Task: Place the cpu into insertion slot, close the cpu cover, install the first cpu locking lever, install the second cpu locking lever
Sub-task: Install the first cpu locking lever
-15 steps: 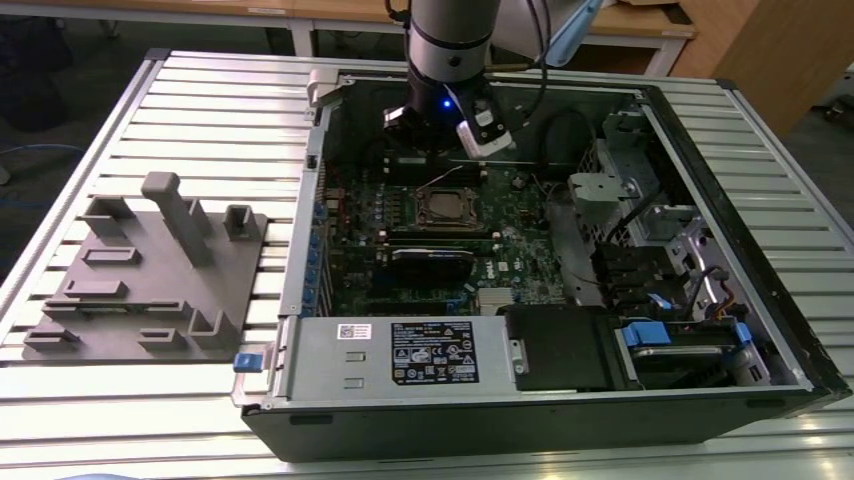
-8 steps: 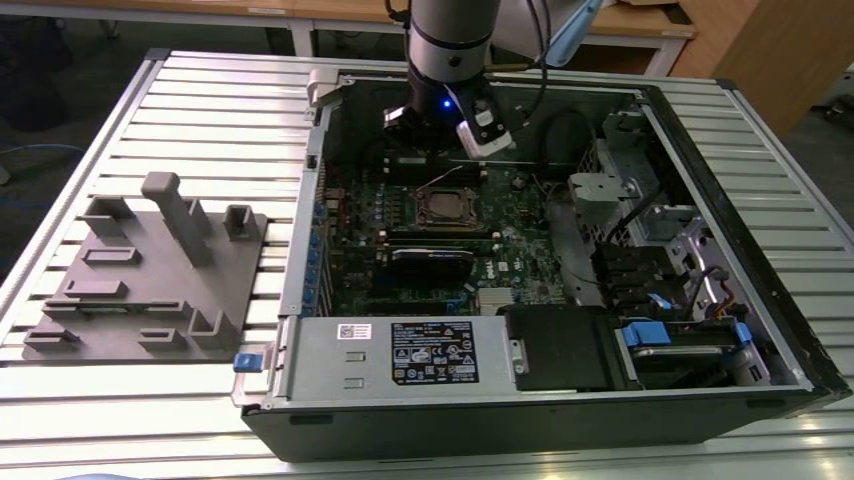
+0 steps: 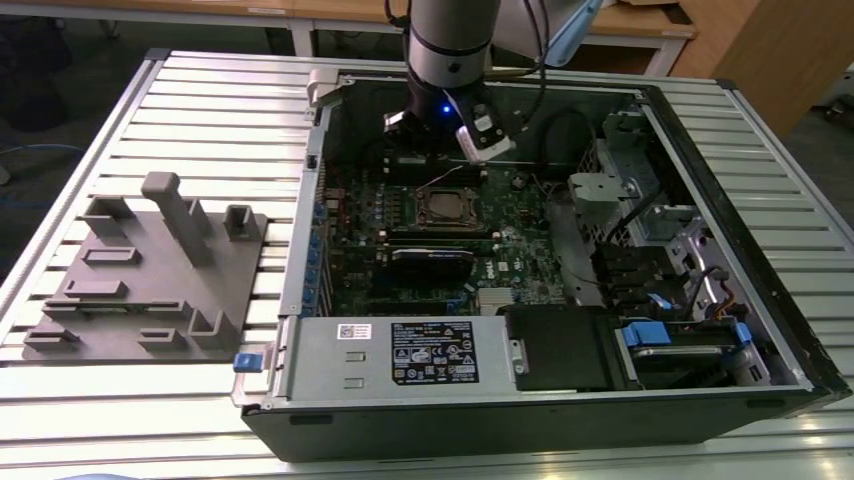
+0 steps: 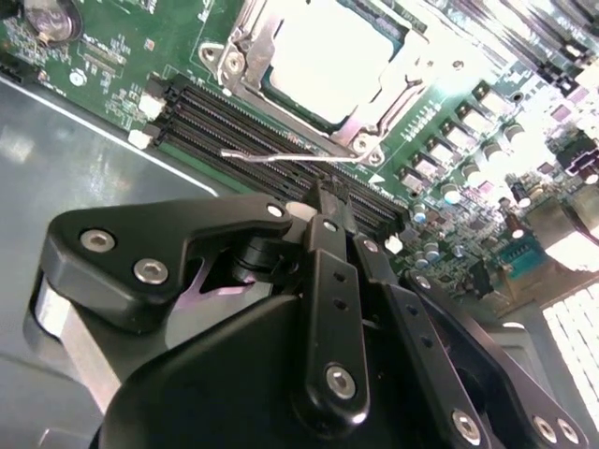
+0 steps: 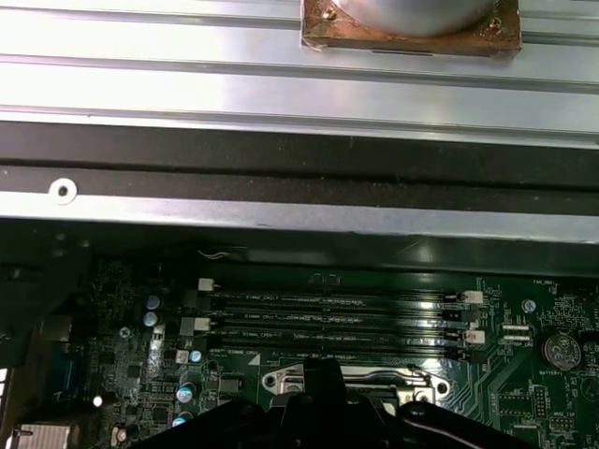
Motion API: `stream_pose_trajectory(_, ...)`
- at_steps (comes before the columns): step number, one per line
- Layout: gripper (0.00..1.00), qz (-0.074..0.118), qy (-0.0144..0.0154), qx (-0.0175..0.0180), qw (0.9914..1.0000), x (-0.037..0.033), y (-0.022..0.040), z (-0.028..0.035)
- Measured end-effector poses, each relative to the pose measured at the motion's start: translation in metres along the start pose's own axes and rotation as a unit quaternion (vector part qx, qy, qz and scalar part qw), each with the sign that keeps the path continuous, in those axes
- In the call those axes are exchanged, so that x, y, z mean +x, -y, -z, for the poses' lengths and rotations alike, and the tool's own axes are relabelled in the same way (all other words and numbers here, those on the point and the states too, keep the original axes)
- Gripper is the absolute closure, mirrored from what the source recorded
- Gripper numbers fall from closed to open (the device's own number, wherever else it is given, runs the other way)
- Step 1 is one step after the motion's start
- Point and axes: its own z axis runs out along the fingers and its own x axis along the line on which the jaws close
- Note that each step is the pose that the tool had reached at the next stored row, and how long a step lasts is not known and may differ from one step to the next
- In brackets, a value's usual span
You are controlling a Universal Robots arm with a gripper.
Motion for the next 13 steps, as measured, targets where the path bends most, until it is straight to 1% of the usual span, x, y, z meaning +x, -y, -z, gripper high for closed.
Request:
stream_pose_trajectory(5,0.9,0.0,0.0,-0.0001,1.0,-0.0069,0.0005,-0.0015)
stream_pose_trajectory(7,0.9,0.0,0.0,-0.0001,1.0,-0.0087,0.001,-0.0033)
stream_pose_trajectory(11,0.9,-0.002,0.0003,0.0,1.0,-0.0099,0.0015,-0.0068)
stream_pose_trajectory(13,0.9,-0.002,0.0003,0.0001,1.0,-0.01,-0.0004,-0.0076)
